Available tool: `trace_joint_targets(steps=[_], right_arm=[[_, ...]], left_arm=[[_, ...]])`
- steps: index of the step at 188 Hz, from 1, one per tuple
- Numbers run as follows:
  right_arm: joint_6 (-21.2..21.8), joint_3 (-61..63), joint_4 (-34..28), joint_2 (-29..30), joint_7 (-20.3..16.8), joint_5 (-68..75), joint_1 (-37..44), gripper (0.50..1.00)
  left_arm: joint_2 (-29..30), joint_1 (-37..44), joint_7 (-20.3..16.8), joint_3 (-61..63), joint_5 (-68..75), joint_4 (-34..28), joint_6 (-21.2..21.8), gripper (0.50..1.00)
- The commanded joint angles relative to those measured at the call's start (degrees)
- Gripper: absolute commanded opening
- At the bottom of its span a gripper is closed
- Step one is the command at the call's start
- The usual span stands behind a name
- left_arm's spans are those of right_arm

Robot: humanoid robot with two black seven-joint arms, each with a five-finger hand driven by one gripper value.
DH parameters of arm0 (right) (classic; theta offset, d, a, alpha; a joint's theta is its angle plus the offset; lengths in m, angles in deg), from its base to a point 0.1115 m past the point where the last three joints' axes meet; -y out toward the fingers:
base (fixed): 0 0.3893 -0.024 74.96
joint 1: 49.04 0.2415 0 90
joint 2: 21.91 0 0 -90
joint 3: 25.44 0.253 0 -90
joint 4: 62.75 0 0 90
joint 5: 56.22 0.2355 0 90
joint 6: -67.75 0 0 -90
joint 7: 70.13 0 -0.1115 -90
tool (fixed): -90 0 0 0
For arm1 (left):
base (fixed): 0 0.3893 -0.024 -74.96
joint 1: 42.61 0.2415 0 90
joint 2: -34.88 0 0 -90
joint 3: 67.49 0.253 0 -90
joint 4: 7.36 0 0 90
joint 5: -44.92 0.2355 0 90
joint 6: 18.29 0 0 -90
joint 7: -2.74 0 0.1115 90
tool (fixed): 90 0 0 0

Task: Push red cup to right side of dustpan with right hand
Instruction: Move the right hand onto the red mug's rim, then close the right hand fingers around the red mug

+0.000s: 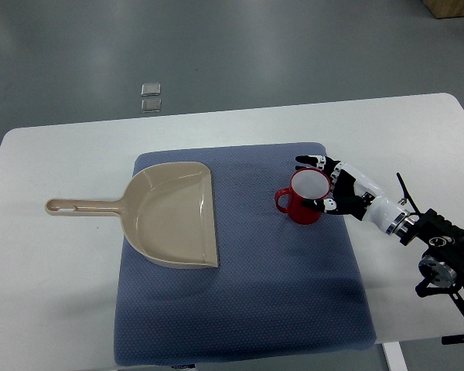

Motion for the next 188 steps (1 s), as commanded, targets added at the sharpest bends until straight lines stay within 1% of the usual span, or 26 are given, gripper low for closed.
trace_joint_targets(steps=[1, 72, 134, 188], right_arm=[[-1.1, -0.9, 0.3, 0.1, 0.2, 0.1, 0.4, 0.924], [-2.6, -2.1, 0.5, 1.0, 0.8, 0.1, 1.0, 0.921], [-2.7, -2.2, 0.6, 2.2, 0.9, 0.0, 1.0, 0.919], [-2.7, -3.7, 2.9, 2.9, 1.4, 0.0, 2.4, 0.917]], left_arm=[[0.0, 0.0, 0.0, 0.0, 0.0, 0.0, 0.0, 1.0], [0.0, 0.0, 0.0, 0.0, 0.0, 0.0, 0.1, 1.0], [0.0, 0.0, 0.0, 0.0, 0.0, 0.0, 0.1, 1.0], [0.0, 0.0, 0.0, 0.0, 0.0, 0.0, 0.0, 1.0]])
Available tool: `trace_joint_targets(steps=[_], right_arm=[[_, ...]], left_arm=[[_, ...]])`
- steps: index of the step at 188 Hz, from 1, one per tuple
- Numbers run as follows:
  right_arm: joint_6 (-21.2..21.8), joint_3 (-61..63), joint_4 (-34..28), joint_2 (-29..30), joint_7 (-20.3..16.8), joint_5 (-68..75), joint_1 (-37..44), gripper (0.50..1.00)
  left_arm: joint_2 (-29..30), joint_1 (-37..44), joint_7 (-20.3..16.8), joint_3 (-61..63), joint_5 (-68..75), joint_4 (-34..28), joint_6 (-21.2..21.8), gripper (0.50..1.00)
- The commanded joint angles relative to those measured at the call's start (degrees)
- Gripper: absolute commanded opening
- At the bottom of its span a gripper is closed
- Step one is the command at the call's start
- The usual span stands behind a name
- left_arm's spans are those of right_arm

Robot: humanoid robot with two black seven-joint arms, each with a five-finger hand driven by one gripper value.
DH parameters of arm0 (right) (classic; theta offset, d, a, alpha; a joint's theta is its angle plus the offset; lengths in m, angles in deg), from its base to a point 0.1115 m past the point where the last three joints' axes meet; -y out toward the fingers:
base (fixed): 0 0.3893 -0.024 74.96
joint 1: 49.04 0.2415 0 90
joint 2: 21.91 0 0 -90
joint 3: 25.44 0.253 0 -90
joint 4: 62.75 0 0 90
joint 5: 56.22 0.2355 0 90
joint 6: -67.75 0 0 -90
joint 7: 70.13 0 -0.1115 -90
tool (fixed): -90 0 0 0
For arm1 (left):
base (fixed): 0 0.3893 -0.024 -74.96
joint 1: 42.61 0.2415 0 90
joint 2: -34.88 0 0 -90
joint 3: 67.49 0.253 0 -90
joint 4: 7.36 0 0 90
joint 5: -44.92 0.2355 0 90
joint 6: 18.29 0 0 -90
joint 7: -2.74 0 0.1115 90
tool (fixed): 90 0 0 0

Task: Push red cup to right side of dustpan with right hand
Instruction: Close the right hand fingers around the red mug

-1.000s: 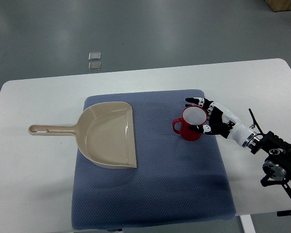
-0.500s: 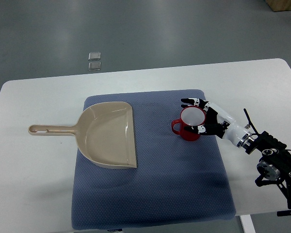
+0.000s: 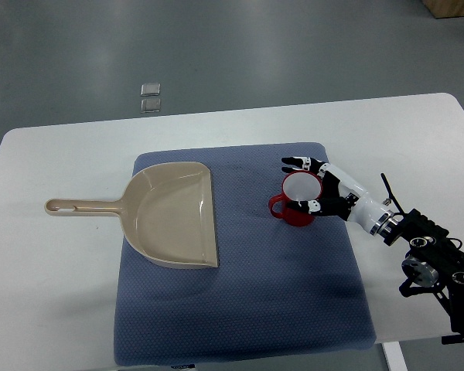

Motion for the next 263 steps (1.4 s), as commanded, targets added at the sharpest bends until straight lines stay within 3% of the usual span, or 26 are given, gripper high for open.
trace_joint_targets(steps=[1, 43, 211, 223, 240, 263], right_arm=[[0.0, -0.6, 1.1, 0.3, 0.3, 0.0, 0.4, 0.917], [-2.8, -4.1, 1.4, 0.8, 1.5, 0.1, 1.0, 0.917], [-5.1, -6.2, 1.7, 3.8, 1.5, 0.1, 1.9, 0.913], [-5.1, -6.3, 1.7, 4.0, 1.5, 0.1, 1.9, 0.901], [-5.1, -6.4, 1.8, 4.3, 1.5, 0.1, 1.9, 0.832], [-5.1, -6.9, 1.7, 4.2, 1.5, 0.1, 1.9, 0.793]], left_arm=[[0.0, 0.0, 0.0, 0.0, 0.0, 0.0, -0.1, 1.0], [0.0, 0.0, 0.0, 0.0, 0.0, 0.0, 0.0, 1.0], [0.0, 0.0, 0.0, 0.0, 0.0, 0.0, 0.0, 1.0], [0.0, 0.0, 0.0, 0.0, 0.0, 0.0, -0.1, 1.0], [0.0, 0.0, 0.0, 0.0, 0.0, -0.1, -0.1, 1.0], [0.0, 0.0, 0.0, 0.0, 0.0, 0.0, -0.1, 1.0]])
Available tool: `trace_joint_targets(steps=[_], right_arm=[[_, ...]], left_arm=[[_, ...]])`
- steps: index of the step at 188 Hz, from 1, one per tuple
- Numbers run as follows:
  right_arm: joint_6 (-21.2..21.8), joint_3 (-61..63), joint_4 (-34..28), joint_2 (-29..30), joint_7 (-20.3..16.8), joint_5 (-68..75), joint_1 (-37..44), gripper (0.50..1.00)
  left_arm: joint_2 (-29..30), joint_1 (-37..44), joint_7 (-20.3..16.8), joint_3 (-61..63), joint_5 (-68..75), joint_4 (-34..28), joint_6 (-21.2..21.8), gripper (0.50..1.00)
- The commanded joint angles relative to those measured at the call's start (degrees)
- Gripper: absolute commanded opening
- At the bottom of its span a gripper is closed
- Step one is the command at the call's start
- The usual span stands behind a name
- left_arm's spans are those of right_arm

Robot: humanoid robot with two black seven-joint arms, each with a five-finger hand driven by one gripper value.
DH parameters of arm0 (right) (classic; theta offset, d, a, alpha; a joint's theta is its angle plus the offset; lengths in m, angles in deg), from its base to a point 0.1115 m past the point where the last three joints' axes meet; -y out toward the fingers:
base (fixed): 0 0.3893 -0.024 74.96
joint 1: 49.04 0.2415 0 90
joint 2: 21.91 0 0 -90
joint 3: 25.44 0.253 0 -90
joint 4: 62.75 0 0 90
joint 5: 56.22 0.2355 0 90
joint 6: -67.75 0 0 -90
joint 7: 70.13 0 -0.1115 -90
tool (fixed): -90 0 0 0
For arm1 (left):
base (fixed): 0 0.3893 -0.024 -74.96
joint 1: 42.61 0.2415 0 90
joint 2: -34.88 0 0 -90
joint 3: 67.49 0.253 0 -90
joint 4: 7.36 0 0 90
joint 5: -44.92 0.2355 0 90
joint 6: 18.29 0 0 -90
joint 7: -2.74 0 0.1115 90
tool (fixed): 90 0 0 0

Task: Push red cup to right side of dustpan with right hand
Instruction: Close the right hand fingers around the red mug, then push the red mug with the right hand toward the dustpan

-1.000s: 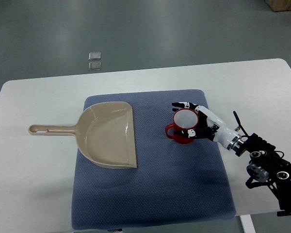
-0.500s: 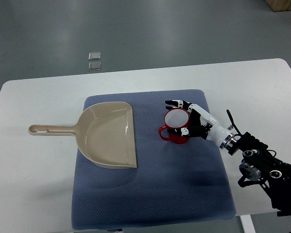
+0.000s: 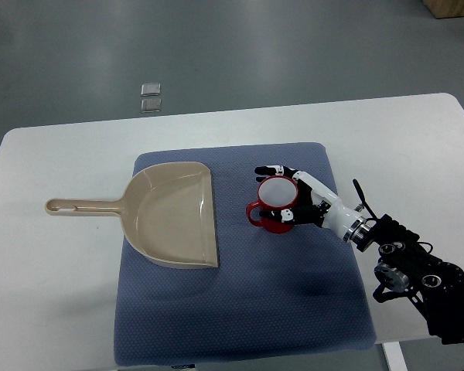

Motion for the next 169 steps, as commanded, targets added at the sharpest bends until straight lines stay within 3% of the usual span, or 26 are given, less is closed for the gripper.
trace_joint_targets(steps=[1, 87, 169], right_arm=[[0.0, -0.3, 0.0, 0.0, 0.0, 0.0, 0.0, 0.793], [-1.1, -0.3, 0.0, 2.0, 0.0, 0.0, 0.1, 0.782], [-5.5, -3.7, -0.1, 4.5, 0.0, 0.0, 0.9, 0.791]], left_arm=[[0.0, 0.0, 0.0, 0.0, 0.0, 0.0, 0.0, 1.0], [0.0, 0.0, 0.0, 0.0, 0.0, 0.0, 0.0, 1.0], [0.0, 0.0, 0.0, 0.0, 0.0, 0.0, 0.0, 1.0]])
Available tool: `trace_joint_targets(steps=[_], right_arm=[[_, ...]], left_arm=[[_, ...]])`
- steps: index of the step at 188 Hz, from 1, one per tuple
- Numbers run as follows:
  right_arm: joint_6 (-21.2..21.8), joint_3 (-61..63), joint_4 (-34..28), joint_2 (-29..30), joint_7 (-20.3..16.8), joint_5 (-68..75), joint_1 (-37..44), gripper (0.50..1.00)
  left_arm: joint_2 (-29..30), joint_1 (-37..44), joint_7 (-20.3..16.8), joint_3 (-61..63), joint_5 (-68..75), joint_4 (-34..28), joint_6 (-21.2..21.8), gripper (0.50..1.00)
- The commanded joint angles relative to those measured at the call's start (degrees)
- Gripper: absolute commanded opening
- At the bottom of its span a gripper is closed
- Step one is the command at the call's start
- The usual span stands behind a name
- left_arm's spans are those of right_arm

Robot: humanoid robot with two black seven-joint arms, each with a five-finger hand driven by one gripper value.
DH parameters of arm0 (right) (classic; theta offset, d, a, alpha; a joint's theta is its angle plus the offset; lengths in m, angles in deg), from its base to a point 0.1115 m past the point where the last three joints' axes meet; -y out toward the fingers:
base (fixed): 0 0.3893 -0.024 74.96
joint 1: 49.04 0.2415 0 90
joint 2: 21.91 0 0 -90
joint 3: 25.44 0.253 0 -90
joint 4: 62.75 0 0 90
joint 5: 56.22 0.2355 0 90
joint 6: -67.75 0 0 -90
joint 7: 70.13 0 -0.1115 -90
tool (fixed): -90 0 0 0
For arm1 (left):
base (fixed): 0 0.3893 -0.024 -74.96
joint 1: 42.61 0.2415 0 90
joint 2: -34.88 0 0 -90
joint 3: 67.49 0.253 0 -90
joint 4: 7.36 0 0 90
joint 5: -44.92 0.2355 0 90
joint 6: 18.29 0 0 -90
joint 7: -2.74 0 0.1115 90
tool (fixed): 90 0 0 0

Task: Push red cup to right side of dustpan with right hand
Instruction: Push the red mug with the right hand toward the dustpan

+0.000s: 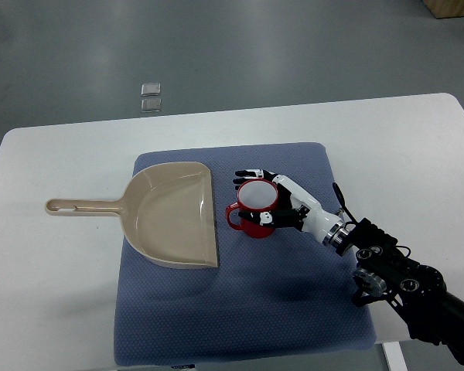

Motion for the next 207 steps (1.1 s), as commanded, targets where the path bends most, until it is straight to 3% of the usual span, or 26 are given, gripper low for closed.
trace_joint_targets(steps=[1, 207], right_arm=[[-0.6, -0.4, 0.0, 0.4, 0.0, 0.0, 0.0, 0.791], [-5.9, -5.3, 0.0, 0.9, 0.0, 0.0, 1.4, 0.797]], left_arm=[[0.0, 0.0, 0.0, 0.0, 0.0, 0.0, 0.0, 1.0], [0.0, 0.0, 0.0, 0.0, 0.0, 0.0, 0.0, 1.0]])
